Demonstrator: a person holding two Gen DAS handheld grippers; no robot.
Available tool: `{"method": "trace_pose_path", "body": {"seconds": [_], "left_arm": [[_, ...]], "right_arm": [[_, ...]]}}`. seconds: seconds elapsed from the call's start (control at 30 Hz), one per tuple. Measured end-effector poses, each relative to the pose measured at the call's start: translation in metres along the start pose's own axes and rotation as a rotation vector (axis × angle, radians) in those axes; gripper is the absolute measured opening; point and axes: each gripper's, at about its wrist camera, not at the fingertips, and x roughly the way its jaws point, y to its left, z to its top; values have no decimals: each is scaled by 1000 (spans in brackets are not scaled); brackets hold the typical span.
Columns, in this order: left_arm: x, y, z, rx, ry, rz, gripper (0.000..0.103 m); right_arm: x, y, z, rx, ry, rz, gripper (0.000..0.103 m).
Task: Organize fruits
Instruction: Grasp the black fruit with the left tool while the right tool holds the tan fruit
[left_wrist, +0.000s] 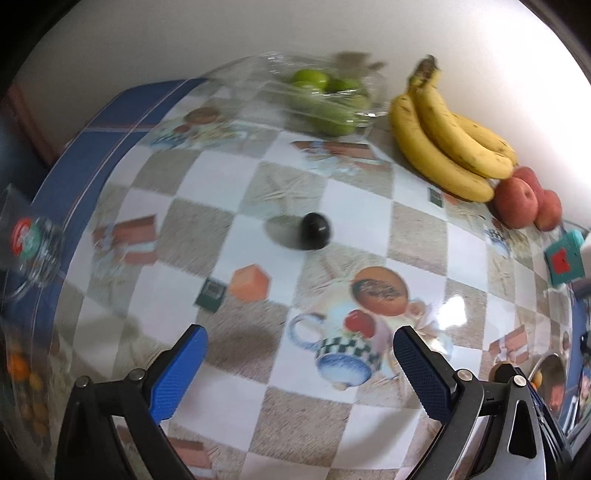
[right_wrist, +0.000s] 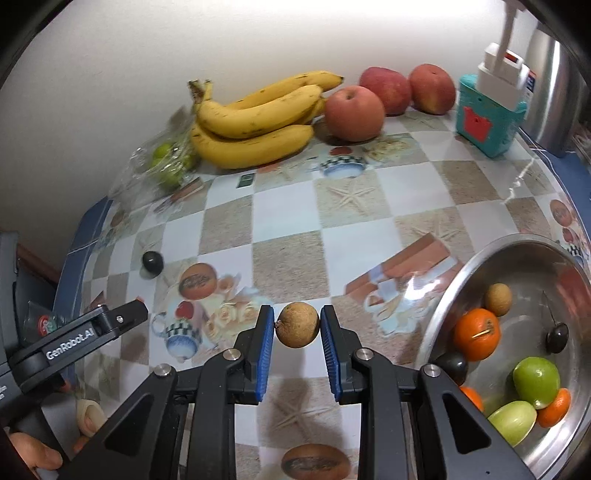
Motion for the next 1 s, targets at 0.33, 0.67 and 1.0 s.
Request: {"method": "trace_pose_path", "body": {"seconds": [0.33, 0.67, 1.0], "left_arm": [[17, -7, 54, -15, 32, -138, 84], [41, -6, 79, -2, 74, -101, 50], [56, 2, 85, -3, 99, -54, 31]], "right_arm": [[-2, -11, 7, 59, -7, -3, 27], [-5, -8, 11, 57, -13, -2, 27], [-2, -3, 10, 44, -2, 5, 27]]}}
